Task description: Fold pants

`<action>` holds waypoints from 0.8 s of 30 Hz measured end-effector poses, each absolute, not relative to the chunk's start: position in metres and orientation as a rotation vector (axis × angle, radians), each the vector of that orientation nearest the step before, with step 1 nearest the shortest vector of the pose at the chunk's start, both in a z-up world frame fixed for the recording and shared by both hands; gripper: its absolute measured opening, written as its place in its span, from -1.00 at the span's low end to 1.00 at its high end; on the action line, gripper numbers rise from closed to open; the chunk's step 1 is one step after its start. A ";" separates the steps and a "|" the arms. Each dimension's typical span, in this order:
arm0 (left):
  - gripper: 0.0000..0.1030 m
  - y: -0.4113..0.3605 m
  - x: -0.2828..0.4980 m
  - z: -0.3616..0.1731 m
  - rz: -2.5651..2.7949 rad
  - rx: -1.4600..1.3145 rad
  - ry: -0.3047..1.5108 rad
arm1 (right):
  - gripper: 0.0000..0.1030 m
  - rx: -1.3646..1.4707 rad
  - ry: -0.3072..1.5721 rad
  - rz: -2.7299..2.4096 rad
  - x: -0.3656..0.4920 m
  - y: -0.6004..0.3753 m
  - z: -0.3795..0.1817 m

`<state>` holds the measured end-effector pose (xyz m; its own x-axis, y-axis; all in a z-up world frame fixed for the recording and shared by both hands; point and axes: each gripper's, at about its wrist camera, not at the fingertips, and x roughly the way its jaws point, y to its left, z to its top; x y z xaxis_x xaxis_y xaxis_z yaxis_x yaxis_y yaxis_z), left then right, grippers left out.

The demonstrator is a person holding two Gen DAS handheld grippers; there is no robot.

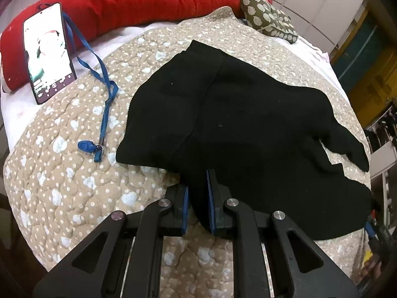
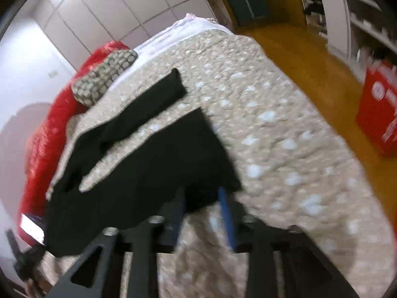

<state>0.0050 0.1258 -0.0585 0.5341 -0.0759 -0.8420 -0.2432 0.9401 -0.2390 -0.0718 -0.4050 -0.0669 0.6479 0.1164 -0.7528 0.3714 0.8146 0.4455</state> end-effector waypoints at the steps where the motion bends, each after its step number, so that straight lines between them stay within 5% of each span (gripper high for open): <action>1: -0.77 0.126 0.007 -0.058 0.102 -0.352 1.010 | -0.10 0.659 0.821 -0.149 -0.072 -0.404 -0.067; 16: -0.77 0.124 0.010 -0.061 0.115 -0.346 1.019 | 0.10 0.681 0.800 -0.160 -0.078 -0.404 -0.073; 18: -0.77 0.123 0.013 -0.062 0.118 -0.348 1.025 | -0.22 0.686 0.774 -0.114 -0.059 -0.399 -0.076; 19: -0.77 0.123 0.013 -0.061 0.118 -0.349 1.027 | -0.86 0.719 0.759 -0.074 -0.052 -0.399 -0.077; 24: -0.77 0.128 0.004 -0.048 0.070 -0.374 1.019 | -0.92 0.647 0.710 -0.024 -0.072 -0.396 -0.039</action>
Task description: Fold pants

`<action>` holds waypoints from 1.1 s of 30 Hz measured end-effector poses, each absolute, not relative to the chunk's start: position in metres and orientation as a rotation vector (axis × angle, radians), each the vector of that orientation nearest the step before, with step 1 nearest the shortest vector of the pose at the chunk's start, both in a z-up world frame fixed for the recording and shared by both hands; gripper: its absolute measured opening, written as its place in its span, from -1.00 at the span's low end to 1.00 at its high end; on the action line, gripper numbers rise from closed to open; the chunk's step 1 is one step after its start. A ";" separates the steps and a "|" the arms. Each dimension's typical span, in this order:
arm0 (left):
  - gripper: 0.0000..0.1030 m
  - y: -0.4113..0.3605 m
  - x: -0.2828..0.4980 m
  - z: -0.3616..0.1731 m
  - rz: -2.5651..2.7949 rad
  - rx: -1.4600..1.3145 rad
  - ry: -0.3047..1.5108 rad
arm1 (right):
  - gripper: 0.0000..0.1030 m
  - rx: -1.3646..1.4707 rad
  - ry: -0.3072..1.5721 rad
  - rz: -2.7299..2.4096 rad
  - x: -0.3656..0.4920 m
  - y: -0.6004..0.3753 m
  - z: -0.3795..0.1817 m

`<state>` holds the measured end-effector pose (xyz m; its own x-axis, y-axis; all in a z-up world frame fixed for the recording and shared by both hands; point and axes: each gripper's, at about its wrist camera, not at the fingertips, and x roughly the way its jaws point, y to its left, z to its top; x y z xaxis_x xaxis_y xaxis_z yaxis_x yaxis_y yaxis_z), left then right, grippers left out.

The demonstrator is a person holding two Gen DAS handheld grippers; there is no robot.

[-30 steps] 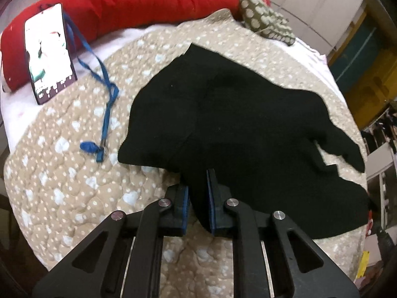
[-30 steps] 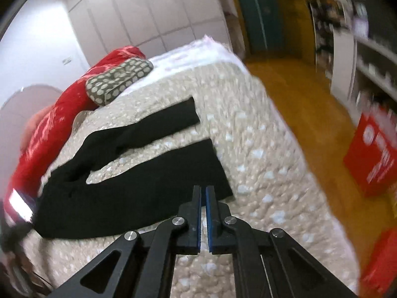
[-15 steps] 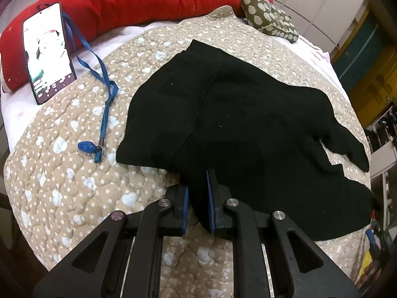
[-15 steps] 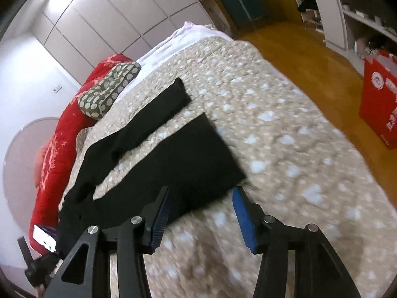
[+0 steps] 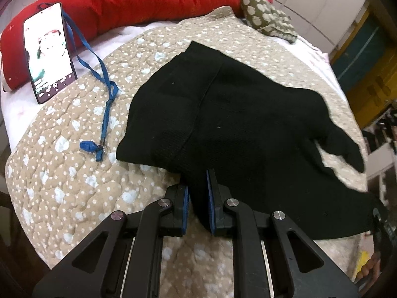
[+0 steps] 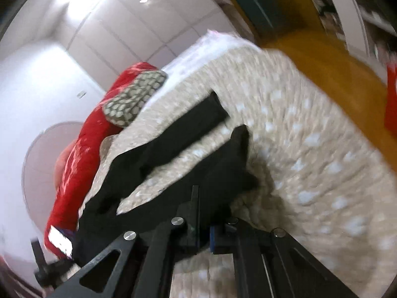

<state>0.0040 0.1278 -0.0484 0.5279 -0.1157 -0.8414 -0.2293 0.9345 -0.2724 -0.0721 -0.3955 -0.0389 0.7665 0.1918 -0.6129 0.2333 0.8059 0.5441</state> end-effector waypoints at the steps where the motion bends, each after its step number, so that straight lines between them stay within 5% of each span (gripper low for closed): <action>1: -0.77 0.129 0.001 -0.045 0.052 -0.382 1.019 | -0.92 0.601 0.709 -0.028 -0.084 -0.395 -0.025; 5: -0.77 0.131 -0.004 -0.049 0.033 -0.382 1.034 | -0.92 0.547 0.756 -0.035 -0.108 -0.398 -0.012; 10: -0.73 0.124 -0.014 -0.056 0.055 -0.314 1.053 | -0.87 0.451 0.998 -0.126 -0.081 -0.392 -0.069; 15: -0.70 0.126 -0.030 -0.025 0.115 -0.214 1.018 | -0.55 0.372 0.897 -0.227 -0.092 -0.408 -0.023; 19: -0.70 0.126 -0.035 -0.004 0.099 -0.199 0.976 | -0.06 0.416 0.753 -0.051 -0.078 -0.396 0.013; 24: 0.09 0.110 -0.006 0.004 0.066 -0.188 0.937 | -0.04 0.422 0.747 0.259 -0.006 -0.340 0.019; 33: 0.10 0.107 0.098 -0.033 0.068 -0.183 1.011 | 0.02 -0.036 0.822 0.531 0.147 -0.207 0.008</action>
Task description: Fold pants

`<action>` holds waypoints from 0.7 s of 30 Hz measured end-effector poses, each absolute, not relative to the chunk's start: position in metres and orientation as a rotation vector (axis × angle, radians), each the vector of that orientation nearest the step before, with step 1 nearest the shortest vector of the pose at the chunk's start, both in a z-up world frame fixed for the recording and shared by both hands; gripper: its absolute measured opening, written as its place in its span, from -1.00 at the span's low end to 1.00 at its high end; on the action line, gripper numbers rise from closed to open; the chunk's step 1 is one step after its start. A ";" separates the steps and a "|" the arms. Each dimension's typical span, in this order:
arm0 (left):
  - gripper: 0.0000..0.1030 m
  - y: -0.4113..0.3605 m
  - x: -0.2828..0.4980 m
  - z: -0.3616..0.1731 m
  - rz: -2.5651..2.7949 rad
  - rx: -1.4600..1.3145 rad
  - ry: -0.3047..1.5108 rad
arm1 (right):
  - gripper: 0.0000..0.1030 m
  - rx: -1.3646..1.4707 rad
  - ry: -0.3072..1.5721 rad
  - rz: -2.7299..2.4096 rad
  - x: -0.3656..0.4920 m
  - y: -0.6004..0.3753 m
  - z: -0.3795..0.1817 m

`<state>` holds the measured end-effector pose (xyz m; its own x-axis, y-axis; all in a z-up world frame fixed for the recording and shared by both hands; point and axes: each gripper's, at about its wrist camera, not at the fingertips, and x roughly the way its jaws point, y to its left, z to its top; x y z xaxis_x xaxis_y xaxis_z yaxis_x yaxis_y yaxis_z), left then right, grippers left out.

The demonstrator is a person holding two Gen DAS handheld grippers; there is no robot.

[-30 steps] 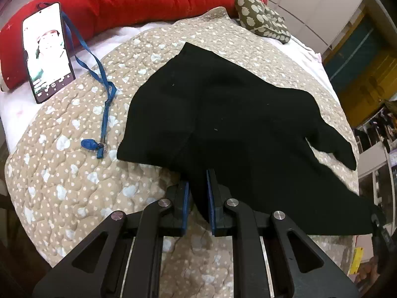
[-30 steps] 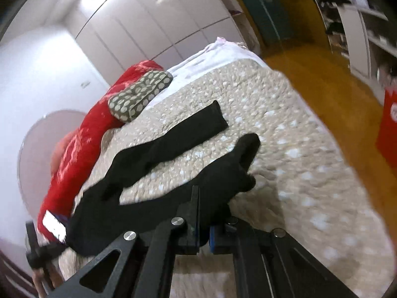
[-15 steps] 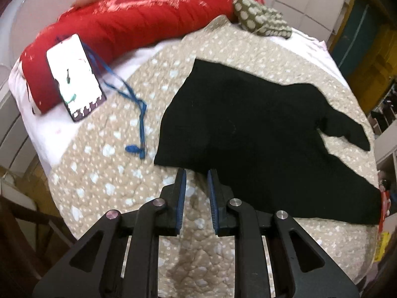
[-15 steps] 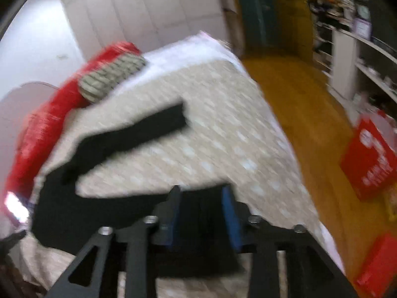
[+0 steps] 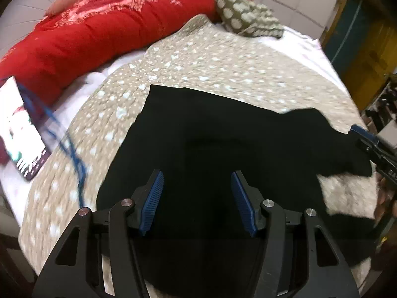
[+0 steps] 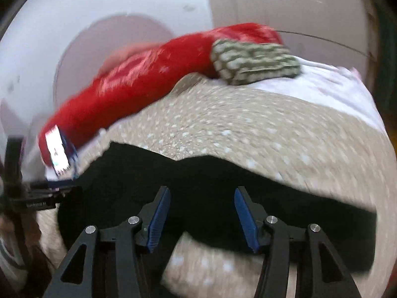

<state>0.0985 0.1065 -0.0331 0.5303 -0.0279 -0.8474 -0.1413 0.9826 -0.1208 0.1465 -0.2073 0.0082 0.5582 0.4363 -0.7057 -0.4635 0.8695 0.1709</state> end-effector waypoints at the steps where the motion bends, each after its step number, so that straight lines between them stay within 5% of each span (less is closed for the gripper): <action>1: 0.10 0.113 0.109 -0.040 0.101 -0.179 1.028 | 0.04 -0.083 0.842 0.558 0.163 -0.198 0.001; 5: 0.10 0.133 0.136 -0.068 0.160 -0.196 1.090 | 0.11 -0.267 0.909 0.591 0.208 -0.168 -0.031; 10: 0.42 0.144 0.137 -0.078 0.167 -0.220 1.054 | 0.10 -0.247 1.025 0.627 0.240 -0.172 -0.075; 14: 0.42 0.147 0.131 -0.072 0.168 -0.233 1.051 | -0.74 -0.147 0.962 0.643 0.225 -0.188 -0.068; 21: 0.42 0.176 0.074 -0.015 0.242 -0.327 0.914 | -0.83 -0.104 0.762 0.662 0.128 -0.202 0.013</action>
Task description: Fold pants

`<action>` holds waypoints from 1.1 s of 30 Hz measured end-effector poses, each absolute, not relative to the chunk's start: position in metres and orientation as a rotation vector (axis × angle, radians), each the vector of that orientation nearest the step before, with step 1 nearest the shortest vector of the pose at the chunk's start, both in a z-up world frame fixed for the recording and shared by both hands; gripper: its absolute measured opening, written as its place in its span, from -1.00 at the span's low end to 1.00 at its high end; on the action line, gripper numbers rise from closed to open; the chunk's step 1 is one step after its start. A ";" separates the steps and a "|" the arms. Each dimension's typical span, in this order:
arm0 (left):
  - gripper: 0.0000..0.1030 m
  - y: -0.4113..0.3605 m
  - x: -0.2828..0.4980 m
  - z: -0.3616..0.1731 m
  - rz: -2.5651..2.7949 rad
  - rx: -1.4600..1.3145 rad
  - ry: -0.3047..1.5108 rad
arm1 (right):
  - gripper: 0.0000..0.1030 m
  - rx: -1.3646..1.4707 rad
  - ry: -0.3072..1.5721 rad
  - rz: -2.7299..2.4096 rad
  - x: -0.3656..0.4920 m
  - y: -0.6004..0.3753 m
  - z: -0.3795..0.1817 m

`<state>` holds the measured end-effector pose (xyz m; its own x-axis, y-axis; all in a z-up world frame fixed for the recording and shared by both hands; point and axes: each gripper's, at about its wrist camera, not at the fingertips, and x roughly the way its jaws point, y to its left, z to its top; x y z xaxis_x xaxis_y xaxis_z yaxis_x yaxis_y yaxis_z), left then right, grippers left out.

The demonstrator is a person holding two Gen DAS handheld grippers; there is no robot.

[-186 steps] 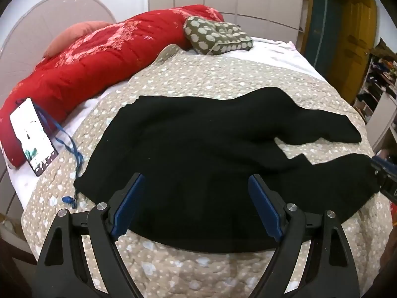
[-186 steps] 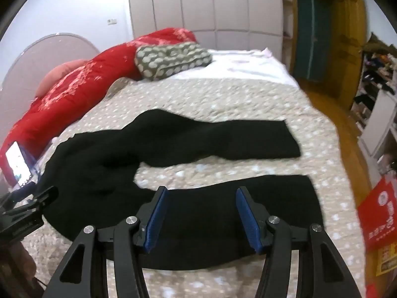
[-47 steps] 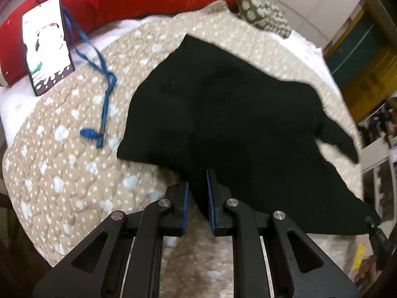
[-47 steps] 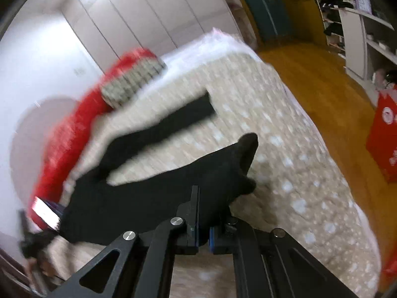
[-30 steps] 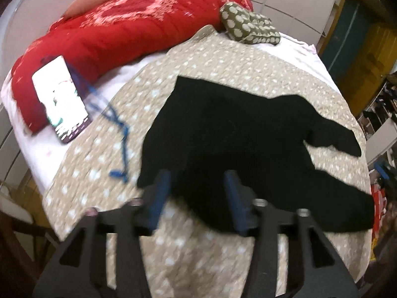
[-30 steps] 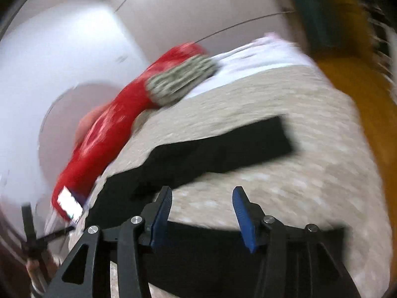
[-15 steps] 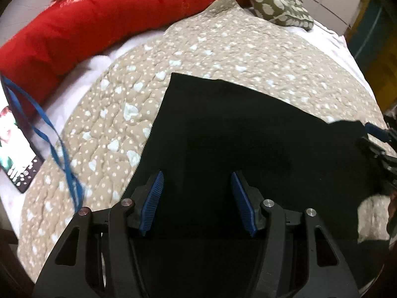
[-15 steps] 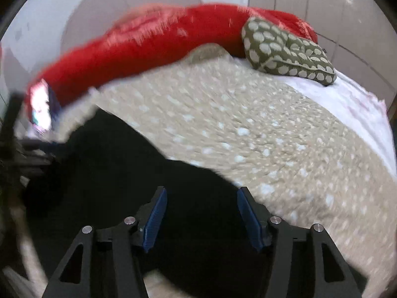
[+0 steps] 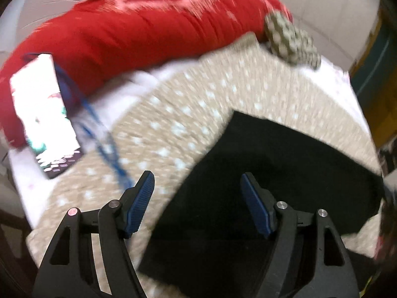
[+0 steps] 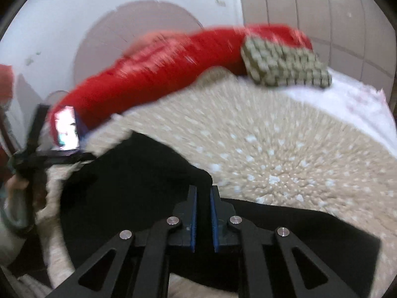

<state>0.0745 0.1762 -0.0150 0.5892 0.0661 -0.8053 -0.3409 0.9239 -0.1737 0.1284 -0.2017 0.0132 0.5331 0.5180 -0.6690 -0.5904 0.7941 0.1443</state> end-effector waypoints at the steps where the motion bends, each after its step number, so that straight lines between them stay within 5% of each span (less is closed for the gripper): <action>1: 0.42 0.181 0.064 -0.005 0.250 -0.339 0.888 | -0.83 -0.118 0.730 0.675 0.106 -0.200 0.023; 7: 0.42 0.184 0.023 0.023 0.235 -0.340 0.819 | -0.83 -0.201 0.722 0.779 -0.031 -0.175 0.012; 12: 0.42 0.179 0.009 0.020 0.219 -0.341 0.829 | -0.84 -0.248 0.959 0.744 -0.069 -0.160 -0.062; 15: 0.43 0.178 0.005 0.020 0.197 -0.363 0.831 | -0.81 -0.107 0.910 0.723 -0.072 -0.183 -0.042; 16: 0.43 0.178 0.008 0.019 0.191 -0.361 0.834 | -0.63 -0.031 0.869 0.718 -0.070 -0.194 -0.027; 17: 0.43 0.177 0.009 0.017 0.192 -0.354 0.840 | -0.13 0.015 0.842 0.708 -0.066 -0.200 -0.016; 19: 0.43 0.174 0.015 0.011 0.202 -0.346 0.854 | 0.34 0.124 0.780 0.703 -0.053 -0.205 0.008; 25: 0.43 0.188 0.040 -0.019 0.240 -0.379 0.927 | 0.34 0.108 0.752 0.777 -0.016 -0.128 0.026; 30: 0.42 0.208 0.045 -0.027 0.266 -0.432 0.941 | 0.34 -0.113 0.798 0.793 0.002 -0.035 -0.013; 33: 0.43 0.216 0.043 -0.024 0.267 -0.453 0.934 | -0.05 -0.270 0.813 0.740 0.012 0.000 -0.044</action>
